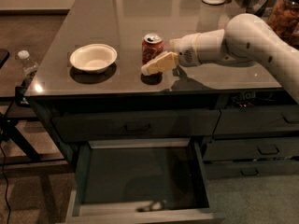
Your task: Pick coke can from middle drawer and place on counter
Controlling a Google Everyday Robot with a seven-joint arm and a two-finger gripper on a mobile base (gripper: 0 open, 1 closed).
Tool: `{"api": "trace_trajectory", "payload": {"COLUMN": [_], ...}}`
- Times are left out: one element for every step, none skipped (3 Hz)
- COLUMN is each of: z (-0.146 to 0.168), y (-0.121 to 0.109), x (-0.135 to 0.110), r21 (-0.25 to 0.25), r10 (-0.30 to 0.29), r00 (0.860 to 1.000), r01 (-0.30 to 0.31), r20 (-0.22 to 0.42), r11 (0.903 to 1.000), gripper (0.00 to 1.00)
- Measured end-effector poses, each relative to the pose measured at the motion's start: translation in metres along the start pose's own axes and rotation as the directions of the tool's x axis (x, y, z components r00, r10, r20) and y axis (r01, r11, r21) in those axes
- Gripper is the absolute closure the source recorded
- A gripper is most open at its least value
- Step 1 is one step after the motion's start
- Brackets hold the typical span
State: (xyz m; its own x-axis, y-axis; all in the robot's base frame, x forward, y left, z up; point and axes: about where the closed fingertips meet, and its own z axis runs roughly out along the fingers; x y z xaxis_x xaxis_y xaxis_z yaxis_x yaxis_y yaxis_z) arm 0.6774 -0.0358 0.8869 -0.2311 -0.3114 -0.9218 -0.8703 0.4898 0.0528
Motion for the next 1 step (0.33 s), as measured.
{"api": "trace_trajectory", "payload": {"z": [0.0], "y": [0.0], "x": [0.0], "r21": [0.0], "r10": [0.0], "r00": [1.0], "r01": [0.0], "r20": [0.0], "r11": [1.0], "gripper": [0.0]}}
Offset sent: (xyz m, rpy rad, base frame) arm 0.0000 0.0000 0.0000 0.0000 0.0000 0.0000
